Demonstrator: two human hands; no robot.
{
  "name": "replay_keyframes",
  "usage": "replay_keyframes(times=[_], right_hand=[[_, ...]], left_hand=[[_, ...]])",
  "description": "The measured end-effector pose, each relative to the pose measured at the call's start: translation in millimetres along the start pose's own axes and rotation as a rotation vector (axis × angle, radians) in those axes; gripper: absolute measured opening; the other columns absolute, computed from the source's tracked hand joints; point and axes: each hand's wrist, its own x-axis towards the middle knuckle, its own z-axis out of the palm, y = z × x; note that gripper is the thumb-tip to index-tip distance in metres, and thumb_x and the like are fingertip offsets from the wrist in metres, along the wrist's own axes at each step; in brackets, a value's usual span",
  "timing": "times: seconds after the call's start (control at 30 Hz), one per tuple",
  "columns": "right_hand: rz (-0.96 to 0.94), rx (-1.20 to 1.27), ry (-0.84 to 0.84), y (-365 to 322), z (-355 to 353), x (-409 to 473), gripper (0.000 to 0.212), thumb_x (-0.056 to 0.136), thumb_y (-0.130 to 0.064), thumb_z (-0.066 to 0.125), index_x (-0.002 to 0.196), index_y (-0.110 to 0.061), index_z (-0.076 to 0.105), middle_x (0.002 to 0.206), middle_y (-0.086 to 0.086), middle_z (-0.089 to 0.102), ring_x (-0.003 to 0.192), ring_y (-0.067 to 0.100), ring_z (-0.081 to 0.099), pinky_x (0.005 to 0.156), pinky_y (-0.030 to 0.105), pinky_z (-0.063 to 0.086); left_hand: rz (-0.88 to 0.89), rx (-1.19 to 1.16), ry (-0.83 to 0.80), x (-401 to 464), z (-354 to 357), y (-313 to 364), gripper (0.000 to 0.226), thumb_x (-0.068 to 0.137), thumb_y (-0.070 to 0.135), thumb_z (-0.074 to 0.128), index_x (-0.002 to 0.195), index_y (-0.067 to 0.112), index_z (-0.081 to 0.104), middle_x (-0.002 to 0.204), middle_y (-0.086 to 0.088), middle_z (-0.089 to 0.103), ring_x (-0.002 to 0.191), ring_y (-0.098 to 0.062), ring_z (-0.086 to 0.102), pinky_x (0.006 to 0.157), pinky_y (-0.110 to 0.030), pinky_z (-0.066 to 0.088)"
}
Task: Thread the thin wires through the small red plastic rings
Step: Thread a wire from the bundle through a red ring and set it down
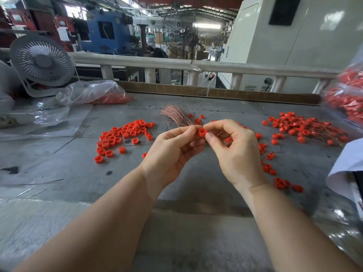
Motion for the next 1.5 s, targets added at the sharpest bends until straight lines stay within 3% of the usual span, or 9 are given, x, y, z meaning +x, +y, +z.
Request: replay_keyframes(times=[0.23,0.53,0.73,0.97,1.23,1.5], right_hand=[[0.065,0.085,0.011,-2.4,-2.2,1.5,0.018,0.084,-0.002,0.064,0.084,-0.019,0.067,0.075,-0.012,0.065,0.064,-0.008,0.056,0.061,0.003,0.038],[0.092,0.052,0.000,-2.1,-3.1,1.7,0.012,0.085,-0.006,0.064,0.085,-0.017,0.068,0.081,0.001,0.069,0.072,0.005,0.060,0.066,0.007,0.041],[0.079,0.076,-0.014,-2.7,-3.0,0.9,0.011,0.082,-0.009,0.069,0.084,-0.020,0.066,0.079,-0.001,0.068,0.070,0.002,0.059,0.064,0.008,0.042],[0.065,0.045,-0.017,1.3,-2.4,0.8,0.012,0.079,-0.010,0.071,0.077,-0.020,0.065,0.073,-0.002,0.066,0.067,0.003,0.058,0.062,0.007,0.040],[0.066,0.014,-0.057,3.1,-2.2,-0.4,0.006,0.081,-0.008,0.069,0.076,-0.009,0.067,0.071,0.006,0.065,0.066,0.019,0.059,0.064,0.034,0.049],[0.006,-0.035,-0.056,3.0,-0.4,-0.4,0.008,0.079,-0.007,0.069,0.073,-0.006,0.065,0.067,-0.002,0.058,0.062,0.006,0.050,0.060,0.013,0.039]], left_hand=[[0.008,0.030,-0.054,-2.8,1.9,1.9,0.017,0.086,-0.001,0.051,0.091,0.005,0.067,0.070,-0.002,0.070,0.062,-0.005,0.064,0.064,-0.016,0.055],[0.029,0.051,-0.067,-1.8,0.6,0.2,0.015,0.085,0.003,0.053,0.089,0.007,0.067,0.071,-0.003,0.071,0.058,-0.004,0.062,0.061,-0.017,0.055],[0.140,0.115,-0.046,-0.6,-0.2,-3.3,0.016,0.073,0.012,0.061,0.086,0.014,0.069,0.066,-0.001,0.069,0.058,-0.005,0.062,0.061,-0.018,0.055],[0.310,0.364,0.015,-2.7,0.9,-4.9,0.014,0.086,0.003,0.058,0.084,0.012,0.069,0.068,0.002,0.070,0.065,-0.006,0.064,0.063,-0.018,0.053],[0.322,0.431,-0.032,-4.8,2.1,-5.0,0.016,0.089,0.001,0.054,0.079,0.012,0.061,0.063,0.006,0.066,0.063,-0.005,0.062,0.061,-0.018,0.052],[0.336,0.450,-0.055,-5.8,1.3,-5.0,0.017,0.090,-0.001,0.052,0.079,0.010,0.059,0.065,0.006,0.064,0.064,-0.004,0.061,0.062,-0.019,0.053]])
